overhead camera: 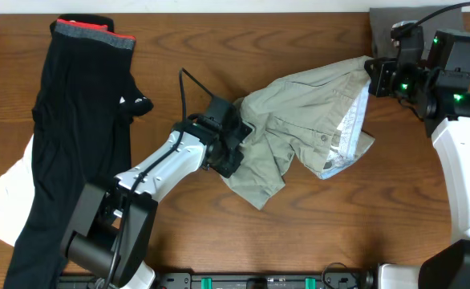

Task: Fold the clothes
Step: 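Pull the shorts' left side outward with the left gripper to spread them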

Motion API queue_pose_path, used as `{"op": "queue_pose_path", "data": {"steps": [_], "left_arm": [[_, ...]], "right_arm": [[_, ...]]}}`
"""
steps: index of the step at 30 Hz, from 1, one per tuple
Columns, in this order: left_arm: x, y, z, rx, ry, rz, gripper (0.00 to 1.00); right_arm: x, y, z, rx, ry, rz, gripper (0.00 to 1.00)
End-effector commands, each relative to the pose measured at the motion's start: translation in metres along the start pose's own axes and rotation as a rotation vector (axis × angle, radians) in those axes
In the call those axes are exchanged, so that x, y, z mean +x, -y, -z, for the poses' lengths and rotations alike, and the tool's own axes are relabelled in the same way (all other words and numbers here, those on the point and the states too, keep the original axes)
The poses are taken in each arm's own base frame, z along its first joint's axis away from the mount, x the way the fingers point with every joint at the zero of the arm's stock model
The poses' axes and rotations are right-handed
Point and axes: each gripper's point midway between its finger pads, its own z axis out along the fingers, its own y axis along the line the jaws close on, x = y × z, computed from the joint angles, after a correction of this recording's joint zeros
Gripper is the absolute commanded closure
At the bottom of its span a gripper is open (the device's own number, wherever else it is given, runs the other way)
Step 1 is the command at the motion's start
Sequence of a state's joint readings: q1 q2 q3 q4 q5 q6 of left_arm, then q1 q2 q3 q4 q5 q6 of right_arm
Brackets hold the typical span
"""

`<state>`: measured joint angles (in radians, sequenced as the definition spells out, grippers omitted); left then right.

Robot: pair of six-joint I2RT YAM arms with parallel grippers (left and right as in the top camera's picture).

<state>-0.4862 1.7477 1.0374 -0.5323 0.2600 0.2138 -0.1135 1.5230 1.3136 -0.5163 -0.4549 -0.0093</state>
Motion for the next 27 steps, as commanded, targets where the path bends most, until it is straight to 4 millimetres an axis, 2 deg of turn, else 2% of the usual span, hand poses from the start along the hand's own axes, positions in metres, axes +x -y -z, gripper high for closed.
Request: {"op": "queue_pose_path", "data": {"steps": [1,5,8,11,16,18,21,27], "left_arm": [[-0.002,-0.030,0.012,-0.157,0.002,0.117,0.94],[-0.029,-0.045,0.056,-0.214,0.107,0.174,0.94],[-0.055,-0.056,0.113,-0.268,0.253,0.201,0.94],[-0.075,-0.064,0.178,-0.328,0.424,0.217,0.94],[-0.082,-0.063,0.265,-0.384,0.645,0.220,0.94],[-0.077,-0.063,0.290,-0.419,0.702,0.223,0.94],[-0.067,-0.065,0.316,-0.490,0.754,0.235,0.94],[-0.053,-0.056,0.351,-0.526,0.839,0.216,0.94]], "right_arm": [[-0.012,-0.002,0.004,0.002,0.026,0.027,0.99],[-0.016,-0.004,0.008,0.002,0.043,0.035,0.99],[-0.026,-0.009,0.021,0.005,0.075,0.049,0.99],[-0.040,-0.016,0.040,0.010,0.115,0.066,0.99],[-0.053,-0.024,0.069,0.020,0.157,0.080,0.99],[-0.055,-0.027,0.081,0.026,0.165,0.079,0.99],[-0.061,-0.031,0.102,0.039,0.183,0.078,0.99],[-0.070,-0.036,0.149,0.080,0.215,0.074,0.99]]}}
